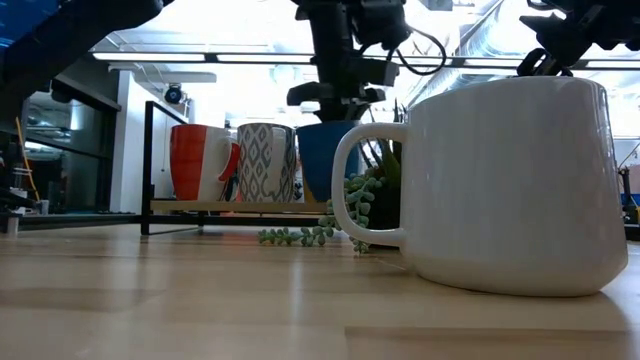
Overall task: Place coffee mugs
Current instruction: Put the blue mug on the shelf
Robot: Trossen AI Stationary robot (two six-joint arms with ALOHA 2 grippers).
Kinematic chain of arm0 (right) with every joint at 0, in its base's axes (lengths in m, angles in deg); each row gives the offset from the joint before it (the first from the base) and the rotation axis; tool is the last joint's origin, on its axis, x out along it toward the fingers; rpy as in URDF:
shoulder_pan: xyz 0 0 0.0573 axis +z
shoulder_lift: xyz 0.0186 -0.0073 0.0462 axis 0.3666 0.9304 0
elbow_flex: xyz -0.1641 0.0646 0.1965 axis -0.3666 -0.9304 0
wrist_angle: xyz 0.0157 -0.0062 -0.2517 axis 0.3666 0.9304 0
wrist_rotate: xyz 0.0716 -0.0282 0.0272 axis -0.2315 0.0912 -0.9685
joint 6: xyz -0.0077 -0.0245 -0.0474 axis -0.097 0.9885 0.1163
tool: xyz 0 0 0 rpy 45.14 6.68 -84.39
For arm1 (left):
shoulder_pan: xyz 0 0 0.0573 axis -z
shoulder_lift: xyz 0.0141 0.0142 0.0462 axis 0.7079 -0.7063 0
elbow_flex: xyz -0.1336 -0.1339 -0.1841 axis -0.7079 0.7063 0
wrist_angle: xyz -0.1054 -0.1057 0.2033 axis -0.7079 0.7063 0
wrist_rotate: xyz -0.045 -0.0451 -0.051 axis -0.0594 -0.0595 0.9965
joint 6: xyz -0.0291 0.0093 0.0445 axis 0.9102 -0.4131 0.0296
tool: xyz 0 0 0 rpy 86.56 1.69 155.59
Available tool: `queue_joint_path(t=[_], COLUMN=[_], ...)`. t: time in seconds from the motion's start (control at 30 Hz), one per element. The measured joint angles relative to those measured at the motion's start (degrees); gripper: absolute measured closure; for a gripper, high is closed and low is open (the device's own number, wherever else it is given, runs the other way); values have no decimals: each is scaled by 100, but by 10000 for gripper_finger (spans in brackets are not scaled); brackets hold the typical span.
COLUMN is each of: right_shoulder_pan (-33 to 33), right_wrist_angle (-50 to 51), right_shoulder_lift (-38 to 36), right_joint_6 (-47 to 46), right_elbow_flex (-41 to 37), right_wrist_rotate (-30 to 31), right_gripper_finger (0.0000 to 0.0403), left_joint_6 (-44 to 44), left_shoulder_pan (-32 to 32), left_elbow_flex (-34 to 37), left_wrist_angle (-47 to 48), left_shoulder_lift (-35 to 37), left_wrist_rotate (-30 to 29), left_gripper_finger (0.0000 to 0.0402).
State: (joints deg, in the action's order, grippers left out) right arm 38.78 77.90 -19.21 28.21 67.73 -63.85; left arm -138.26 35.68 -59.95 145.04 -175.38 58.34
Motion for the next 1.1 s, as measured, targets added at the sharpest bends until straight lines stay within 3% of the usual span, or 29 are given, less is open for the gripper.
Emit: queue_joint_path(t=[0.37,1.1], right_shoulder_pan=[0,0], right_wrist_angle=[2,4], right_shoulder_lift=[0,0], right_joint_6=[-27,-30], right_elbow_flex=[0,0], right_wrist_rotate=[0,-44], right_gripper_finger=[304,304], left_joint_6=[16,-22], left_shoulder_pan=[-20,-24], left_elbow_flex=[0,0], left_wrist_angle=[-10,-13], left_shoulder_lift=[0,9], left_wrist_rotate=[-272,-243], left_gripper_finger=[392,366])
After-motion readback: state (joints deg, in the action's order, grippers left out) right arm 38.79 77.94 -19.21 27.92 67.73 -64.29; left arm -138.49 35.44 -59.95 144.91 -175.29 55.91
